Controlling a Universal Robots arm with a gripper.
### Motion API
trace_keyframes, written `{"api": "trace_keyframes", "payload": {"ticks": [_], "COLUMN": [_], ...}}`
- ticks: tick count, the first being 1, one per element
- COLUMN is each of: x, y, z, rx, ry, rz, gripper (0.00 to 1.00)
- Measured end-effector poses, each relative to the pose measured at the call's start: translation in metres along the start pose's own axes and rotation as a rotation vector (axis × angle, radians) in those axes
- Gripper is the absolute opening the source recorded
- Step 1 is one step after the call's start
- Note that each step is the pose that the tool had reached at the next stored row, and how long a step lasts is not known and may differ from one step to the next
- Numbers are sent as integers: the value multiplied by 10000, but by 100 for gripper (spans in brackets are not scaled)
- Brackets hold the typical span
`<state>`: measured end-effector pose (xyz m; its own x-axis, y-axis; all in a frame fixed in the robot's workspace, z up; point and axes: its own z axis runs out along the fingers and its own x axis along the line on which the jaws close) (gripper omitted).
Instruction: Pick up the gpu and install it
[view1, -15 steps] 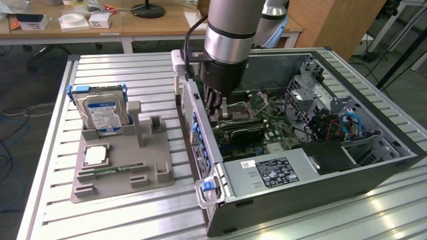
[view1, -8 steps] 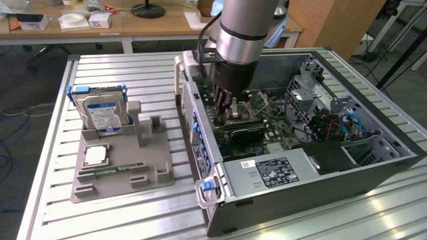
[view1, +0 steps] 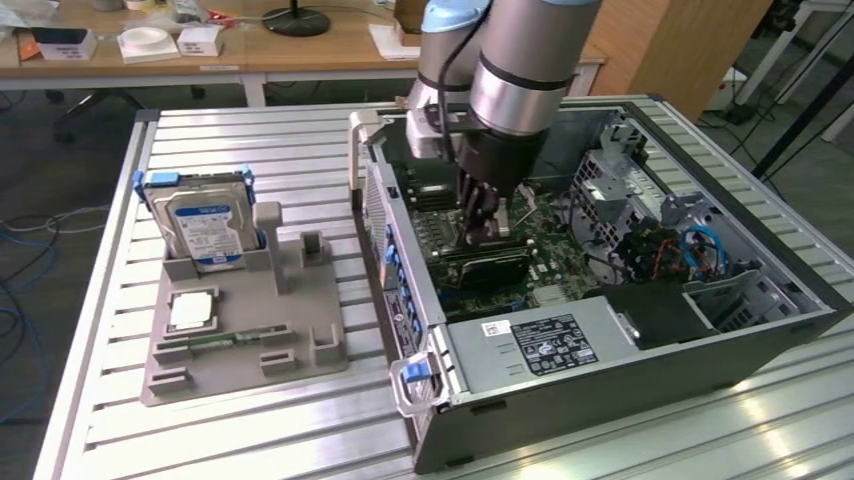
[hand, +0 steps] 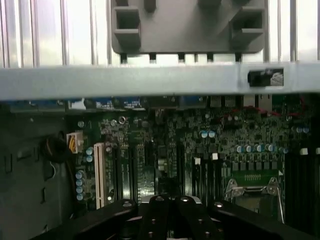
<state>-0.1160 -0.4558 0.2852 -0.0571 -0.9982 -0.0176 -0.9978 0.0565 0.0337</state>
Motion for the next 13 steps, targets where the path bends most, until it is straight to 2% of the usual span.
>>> {"api": "trace_keyframes", "payload": {"ticks": [7,9,13], "x": [-9,-10,-10], "y": [-300,-337,-343], "z": [117,152,185], "rx": [4,4,6], "ry": [0,1,2], "rz": [-1,-2,-1], "gripper": [11,11,11]}}
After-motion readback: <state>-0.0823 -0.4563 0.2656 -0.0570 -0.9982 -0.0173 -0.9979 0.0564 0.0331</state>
